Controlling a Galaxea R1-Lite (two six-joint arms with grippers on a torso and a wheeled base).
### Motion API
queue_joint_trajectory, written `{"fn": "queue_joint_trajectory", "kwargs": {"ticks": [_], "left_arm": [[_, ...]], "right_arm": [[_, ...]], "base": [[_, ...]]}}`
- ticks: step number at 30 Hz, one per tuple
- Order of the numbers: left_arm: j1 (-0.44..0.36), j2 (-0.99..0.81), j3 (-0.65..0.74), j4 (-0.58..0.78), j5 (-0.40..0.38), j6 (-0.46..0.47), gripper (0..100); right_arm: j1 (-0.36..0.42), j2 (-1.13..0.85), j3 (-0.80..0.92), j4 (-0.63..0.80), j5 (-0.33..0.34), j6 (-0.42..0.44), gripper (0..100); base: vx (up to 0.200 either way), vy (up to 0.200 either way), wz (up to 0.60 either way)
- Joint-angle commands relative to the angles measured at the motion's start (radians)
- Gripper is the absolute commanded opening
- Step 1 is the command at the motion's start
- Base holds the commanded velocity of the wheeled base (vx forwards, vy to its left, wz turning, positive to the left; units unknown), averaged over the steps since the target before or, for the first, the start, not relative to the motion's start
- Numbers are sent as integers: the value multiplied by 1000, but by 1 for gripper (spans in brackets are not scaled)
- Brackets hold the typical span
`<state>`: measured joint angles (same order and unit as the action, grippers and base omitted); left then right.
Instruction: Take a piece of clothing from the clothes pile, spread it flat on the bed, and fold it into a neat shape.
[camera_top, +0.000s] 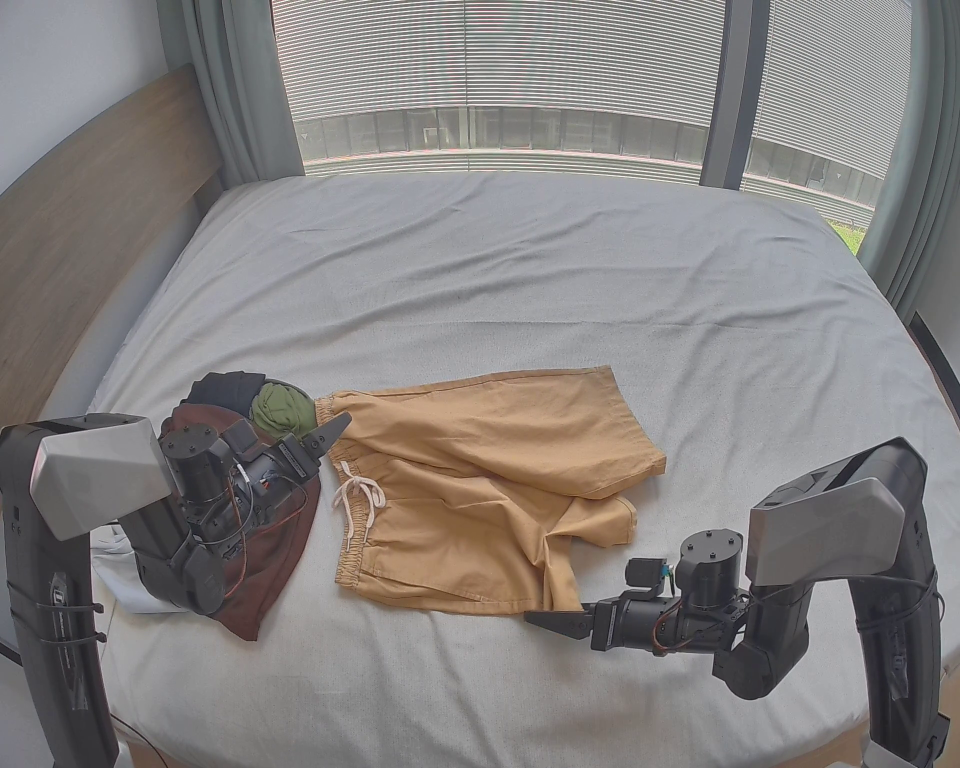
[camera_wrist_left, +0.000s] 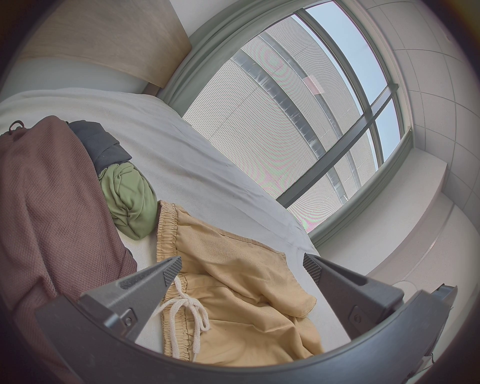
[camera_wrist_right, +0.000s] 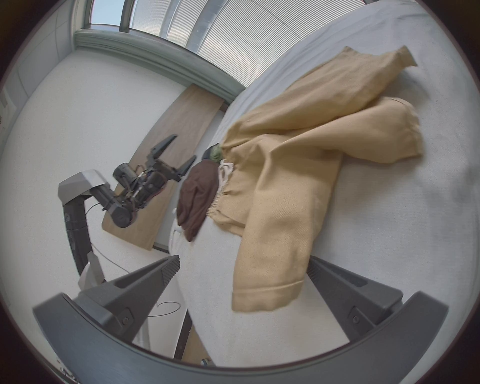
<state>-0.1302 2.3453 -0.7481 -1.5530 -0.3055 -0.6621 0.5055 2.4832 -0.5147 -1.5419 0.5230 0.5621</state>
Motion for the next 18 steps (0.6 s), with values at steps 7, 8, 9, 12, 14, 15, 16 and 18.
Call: {"fn": "queue_joint_trajectory", "kwargs": {"ticks": [7,8,9,12,14,15,16,18], "left_arm": [[1,3,-5,-1,0,-1,100],[1,3,-5,-1,0,-1,100],[1,3,-5,-1,0,-1,100],[1,6,-5,-1,0,-1,100],[1,6,-5,-1,0,-2,100],[1,8,-7,-1,0,-2,100],[1,8,-5,-1,0,-2,100],[1,12,-5,-1,0,-1,100]], "right_arm": [[68,-66,-36,-3,20,12,100],[68,-63,-45,-3,19,12,100],[68,-63,-51,-3,19,13,100],[67,-70,-54,-4,20,13,100],[64,-70,-56,-6,19,13,100],[62,-70,-56,-6,19,13,100],[59,-69,-59,-6,17,13,100],[56,-60,-67,-6,12,12,100]], "base": [[0,0,0],[0,0,0],[0,0,0],[0,0,0],[0,0,0],[0,0,0],[0,0,0],[0,0,0]]}}
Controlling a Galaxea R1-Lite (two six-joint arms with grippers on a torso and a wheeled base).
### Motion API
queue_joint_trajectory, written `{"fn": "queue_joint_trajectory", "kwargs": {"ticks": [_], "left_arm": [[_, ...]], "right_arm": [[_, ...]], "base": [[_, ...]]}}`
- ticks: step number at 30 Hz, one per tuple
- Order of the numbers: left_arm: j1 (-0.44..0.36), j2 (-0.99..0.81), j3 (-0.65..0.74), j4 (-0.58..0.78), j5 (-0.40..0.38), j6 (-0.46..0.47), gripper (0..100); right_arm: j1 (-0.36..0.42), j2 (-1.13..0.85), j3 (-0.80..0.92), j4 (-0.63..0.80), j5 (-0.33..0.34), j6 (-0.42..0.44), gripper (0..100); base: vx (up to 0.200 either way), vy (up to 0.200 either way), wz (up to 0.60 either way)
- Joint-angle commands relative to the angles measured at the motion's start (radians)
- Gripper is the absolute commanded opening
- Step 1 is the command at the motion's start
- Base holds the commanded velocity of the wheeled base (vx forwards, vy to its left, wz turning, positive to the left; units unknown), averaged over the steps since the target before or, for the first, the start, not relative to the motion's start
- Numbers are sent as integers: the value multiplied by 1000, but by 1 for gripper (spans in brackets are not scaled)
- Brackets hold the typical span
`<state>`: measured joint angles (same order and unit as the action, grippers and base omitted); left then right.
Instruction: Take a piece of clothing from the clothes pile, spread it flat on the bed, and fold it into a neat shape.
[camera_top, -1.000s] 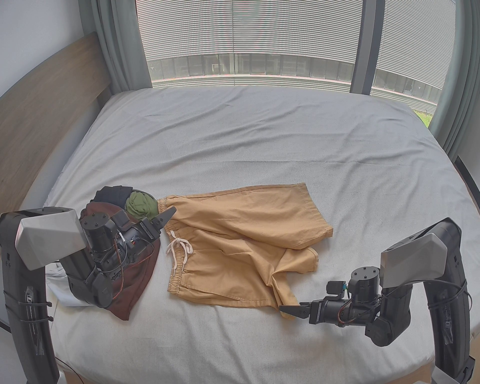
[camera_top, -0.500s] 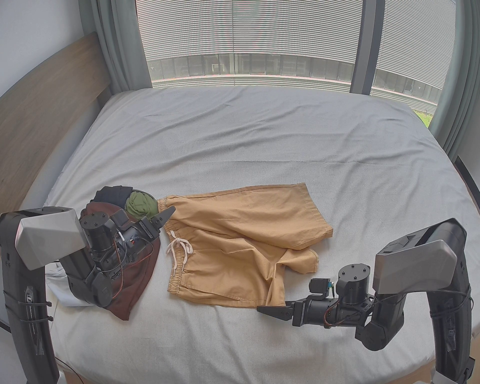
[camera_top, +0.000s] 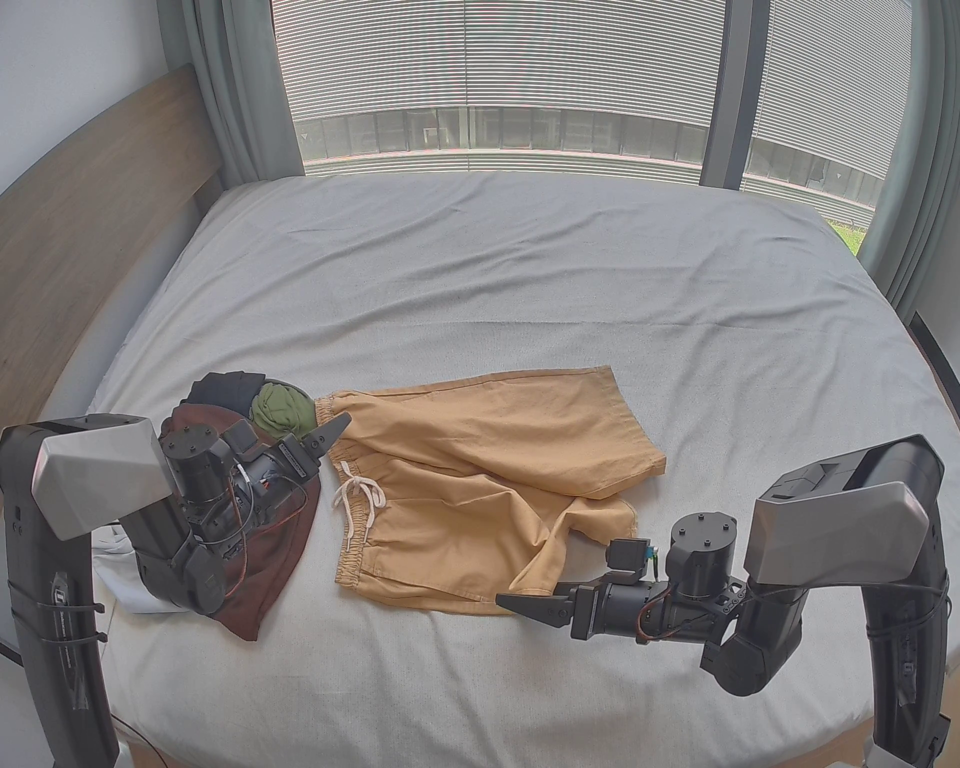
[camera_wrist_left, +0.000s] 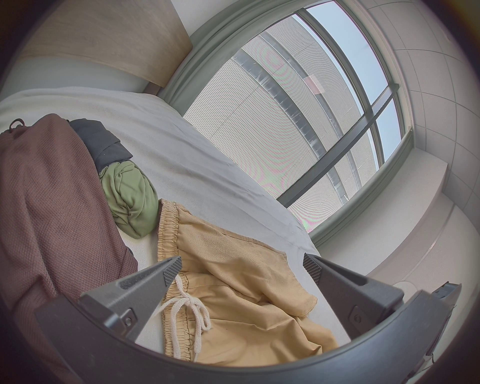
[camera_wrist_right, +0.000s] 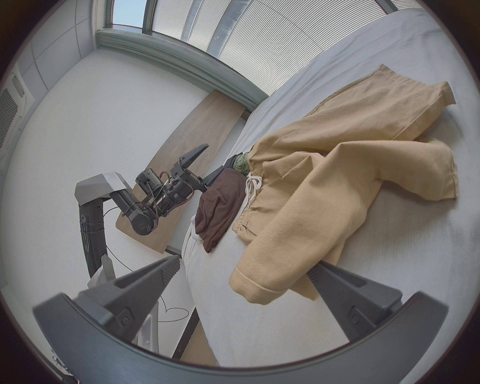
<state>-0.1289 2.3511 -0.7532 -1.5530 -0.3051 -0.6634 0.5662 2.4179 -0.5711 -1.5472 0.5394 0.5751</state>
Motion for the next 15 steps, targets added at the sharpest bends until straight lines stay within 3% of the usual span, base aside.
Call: {"fn": "queue_joint_trajectory", "kwargs": {"ticks": [1,15], "left_arm": [[0,5,0,-2,0,1,100],[0,10,0,-1,0,-1,100]], "right_arm": [[-6,10,-16,1,-7,-3,100],[-121,139,-79,4,-61,-17,100]], "base": [[0,0,0],[0,0,0]]}}
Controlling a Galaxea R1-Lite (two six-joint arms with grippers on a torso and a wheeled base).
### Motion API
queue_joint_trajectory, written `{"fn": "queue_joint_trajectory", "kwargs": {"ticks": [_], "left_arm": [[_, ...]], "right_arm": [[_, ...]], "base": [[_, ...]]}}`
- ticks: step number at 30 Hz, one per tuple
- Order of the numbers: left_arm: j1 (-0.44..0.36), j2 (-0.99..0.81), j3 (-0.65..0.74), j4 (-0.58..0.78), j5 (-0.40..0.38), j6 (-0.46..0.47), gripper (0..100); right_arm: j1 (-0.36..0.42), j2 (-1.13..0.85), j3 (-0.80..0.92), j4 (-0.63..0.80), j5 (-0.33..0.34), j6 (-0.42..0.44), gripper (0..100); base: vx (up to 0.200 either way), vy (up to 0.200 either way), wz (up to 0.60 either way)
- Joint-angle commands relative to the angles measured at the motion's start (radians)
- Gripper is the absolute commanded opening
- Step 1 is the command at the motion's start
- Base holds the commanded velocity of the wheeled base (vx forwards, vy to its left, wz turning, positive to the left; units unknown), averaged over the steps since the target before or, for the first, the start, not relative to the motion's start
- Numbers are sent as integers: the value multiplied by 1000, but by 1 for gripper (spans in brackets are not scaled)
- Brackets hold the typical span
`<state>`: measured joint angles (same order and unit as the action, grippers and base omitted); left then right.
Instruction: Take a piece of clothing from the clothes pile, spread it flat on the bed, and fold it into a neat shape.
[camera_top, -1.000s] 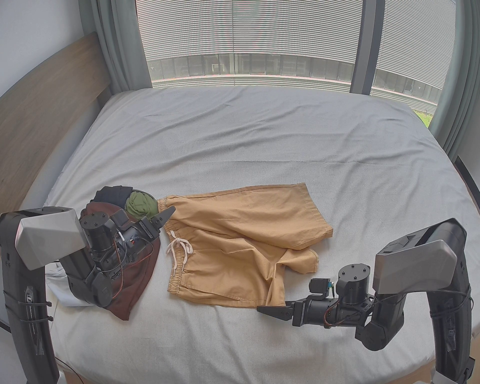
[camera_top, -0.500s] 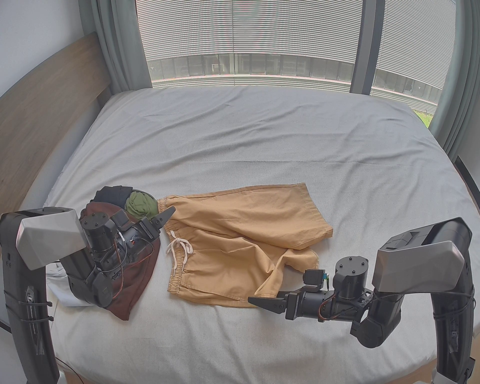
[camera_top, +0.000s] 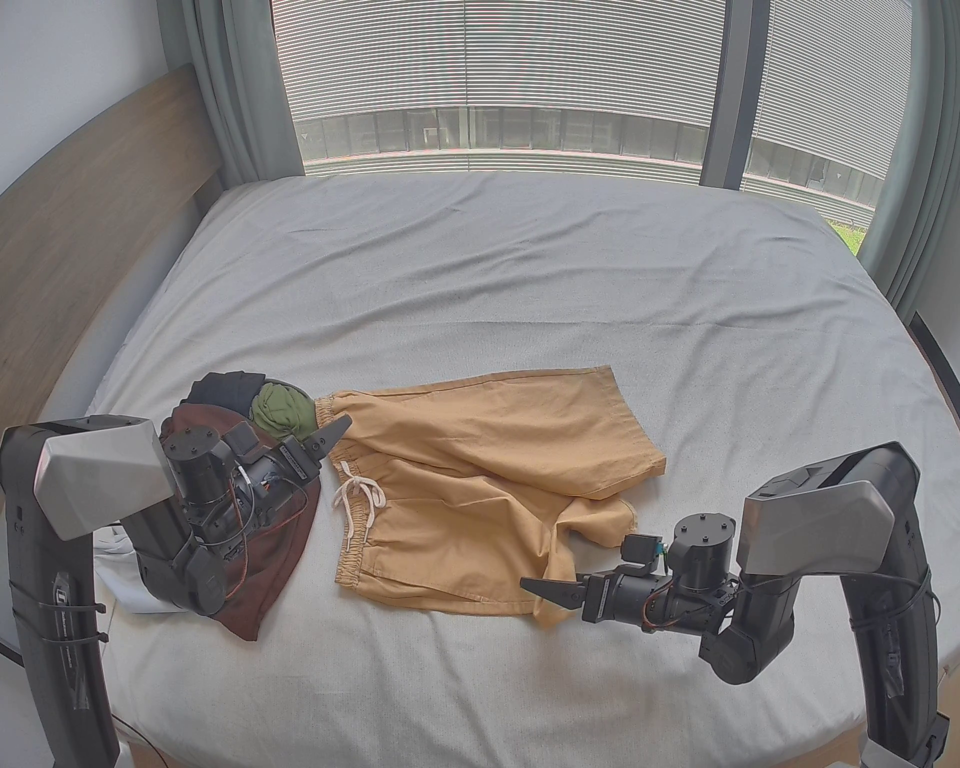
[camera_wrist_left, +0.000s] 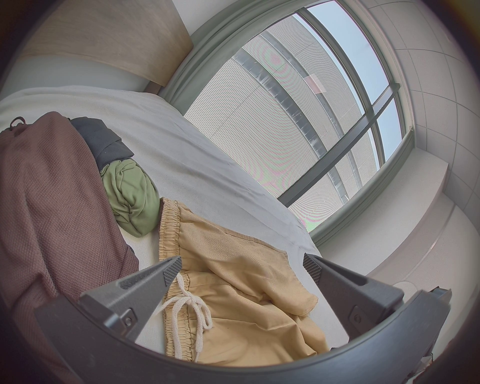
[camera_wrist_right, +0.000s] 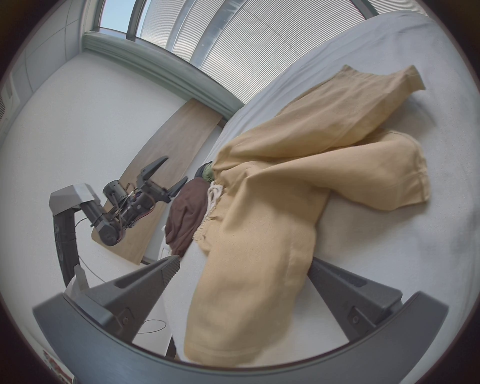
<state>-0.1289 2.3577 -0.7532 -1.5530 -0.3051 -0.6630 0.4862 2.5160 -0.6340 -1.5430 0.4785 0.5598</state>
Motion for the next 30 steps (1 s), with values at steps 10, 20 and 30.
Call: {"fn": "queue_joint_trajectory", "kwargs": {"ticks": [10,20,30], "left_arm": [[-1,8,0,-1,0,0,100],[-3,6,0,-2,0,0,100],[-3,5,0,-2,1,0,100]], "right_arm": [[-170,69,-53,1,0,-3,100],[-279,69,-56,1,0,-21,100],[-344,72,-65,1,2,-60,100]], "base": [[0,0,0],[0,0,0],[0,0,0]]}}
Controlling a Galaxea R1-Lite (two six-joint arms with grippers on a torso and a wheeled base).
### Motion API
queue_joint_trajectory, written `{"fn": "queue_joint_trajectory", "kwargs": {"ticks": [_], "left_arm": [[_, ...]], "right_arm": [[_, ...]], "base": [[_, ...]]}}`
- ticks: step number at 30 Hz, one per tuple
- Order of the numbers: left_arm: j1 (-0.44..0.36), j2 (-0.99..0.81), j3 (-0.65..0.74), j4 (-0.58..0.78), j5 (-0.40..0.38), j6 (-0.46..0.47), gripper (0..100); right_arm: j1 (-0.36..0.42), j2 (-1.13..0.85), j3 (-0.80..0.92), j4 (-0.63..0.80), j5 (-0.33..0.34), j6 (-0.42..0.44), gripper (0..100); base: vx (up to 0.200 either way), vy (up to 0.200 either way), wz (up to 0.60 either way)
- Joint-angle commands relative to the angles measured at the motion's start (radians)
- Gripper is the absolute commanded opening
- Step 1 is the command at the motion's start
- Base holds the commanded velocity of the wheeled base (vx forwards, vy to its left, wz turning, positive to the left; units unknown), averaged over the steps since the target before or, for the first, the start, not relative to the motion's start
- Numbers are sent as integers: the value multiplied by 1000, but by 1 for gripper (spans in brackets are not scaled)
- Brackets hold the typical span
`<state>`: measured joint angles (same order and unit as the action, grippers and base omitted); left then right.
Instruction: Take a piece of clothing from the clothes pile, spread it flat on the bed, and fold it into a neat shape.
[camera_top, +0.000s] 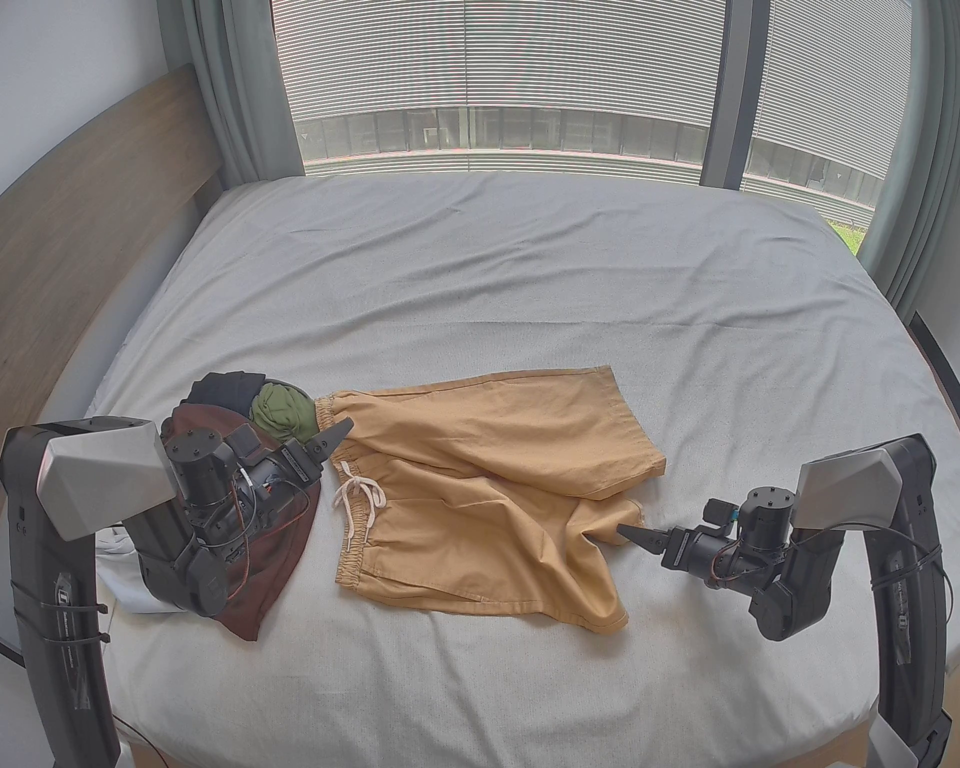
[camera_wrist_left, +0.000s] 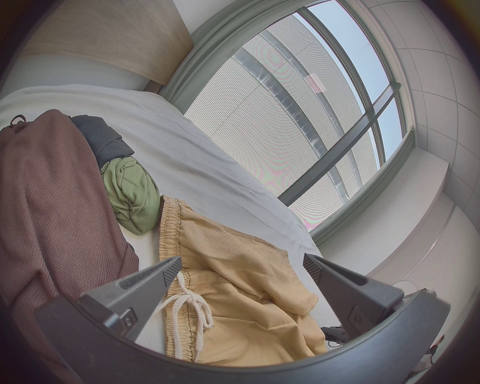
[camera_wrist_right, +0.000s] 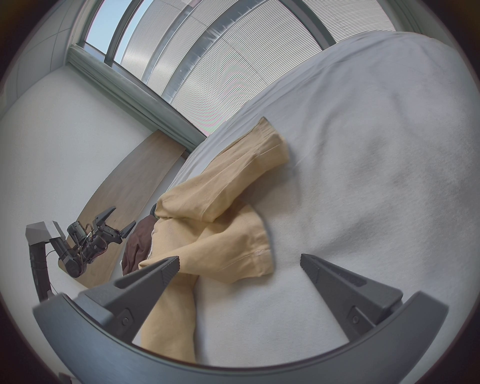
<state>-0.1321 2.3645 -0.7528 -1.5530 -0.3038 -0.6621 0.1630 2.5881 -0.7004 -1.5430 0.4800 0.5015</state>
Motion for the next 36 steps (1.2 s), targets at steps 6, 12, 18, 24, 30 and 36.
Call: {"fn": "queue_joint_trajectory", "kwargs": {"ticks": [6,12,18,24,30,36], "left_arm": [[-1,-2,0,-2,0,-1,100],[-1,-1,0,-2,0,-1,100],[-1,-2,0,-2,0,-1,100],[-1,-2,0,-2,0,-1,100],[-3,-2,1,-2,0,-1,100],[-1,-1,0,-2,0,-1,100]], "right_arm": [[-17,15,-17,1,9,-6,100],[-3,55,-42,1,38,-9,100],[9,66,-50,0,58,-8,100],[10,84,-77,-2,60,-8,0],[6,72,-65,-3,80,-9,0],[1,21,-30,-3,86,-9,0]], "base": [[0,0,0],[0,0,0],[0,0,0],[0,0,0],[0,0,0],[0,0,0]]}}
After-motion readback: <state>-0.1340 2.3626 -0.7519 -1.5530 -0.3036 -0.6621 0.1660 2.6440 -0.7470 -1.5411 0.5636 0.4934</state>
